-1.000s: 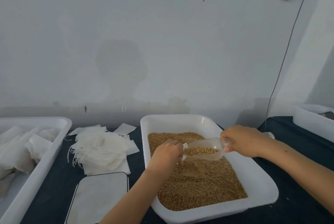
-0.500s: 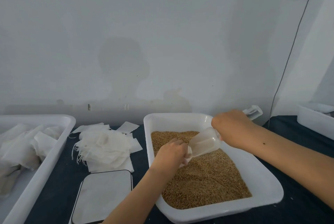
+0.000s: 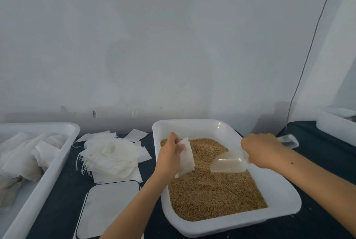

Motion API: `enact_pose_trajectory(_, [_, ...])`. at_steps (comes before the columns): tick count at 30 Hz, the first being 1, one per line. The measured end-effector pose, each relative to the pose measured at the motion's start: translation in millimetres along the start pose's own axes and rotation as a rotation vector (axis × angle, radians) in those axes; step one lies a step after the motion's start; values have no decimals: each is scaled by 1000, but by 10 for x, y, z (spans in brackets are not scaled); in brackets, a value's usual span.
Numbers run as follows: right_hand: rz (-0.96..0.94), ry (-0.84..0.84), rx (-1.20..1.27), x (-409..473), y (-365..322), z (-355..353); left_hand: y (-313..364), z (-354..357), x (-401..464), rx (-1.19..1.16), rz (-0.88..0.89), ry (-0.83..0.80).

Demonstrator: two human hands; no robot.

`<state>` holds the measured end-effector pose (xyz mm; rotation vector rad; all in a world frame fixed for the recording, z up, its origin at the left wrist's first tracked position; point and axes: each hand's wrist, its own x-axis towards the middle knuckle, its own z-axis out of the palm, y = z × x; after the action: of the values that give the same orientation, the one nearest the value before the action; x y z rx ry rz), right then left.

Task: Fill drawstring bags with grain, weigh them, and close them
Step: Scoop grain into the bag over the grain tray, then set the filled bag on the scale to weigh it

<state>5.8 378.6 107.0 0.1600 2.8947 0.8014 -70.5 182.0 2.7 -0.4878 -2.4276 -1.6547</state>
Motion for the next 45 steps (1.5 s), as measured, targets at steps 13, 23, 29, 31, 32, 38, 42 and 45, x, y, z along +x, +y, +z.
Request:
enact_pose_trajectory(13, [-104,-40,298,169,-443,491,-11,-30,8,-141,-101,79])
enact_pose_trajectory(23, [-101,-11,490,143,-544,720,113,-302,-23,-763,-299,50])
enact_pose_trajectory(29, [-92,239,653,92,-603,573,387,-771,-130,-717,-173,23])
enact_pose_trajectory(31, [-172,286,1123,31,-746,354,446,-922,-194,-604,-85,17])
enact_pose_trajectory(32, [-252,225,1423,-29,-850,213,461,-989,-232,-533,-29,9])
enact_pose_trajectory(38, [-473,173,1907,-217,-1632,-317,340,-1350,-481,-306,196,46])
enact_pose_trajectory(42, [-312,317,1893,-200,-2117,-378,-23,-1521,-680,-270,49,179])
enact_pose_trajectory(45, [-258,375,1811,-158,-2405,-363,-358,-1576,-845,-214,-145,178])
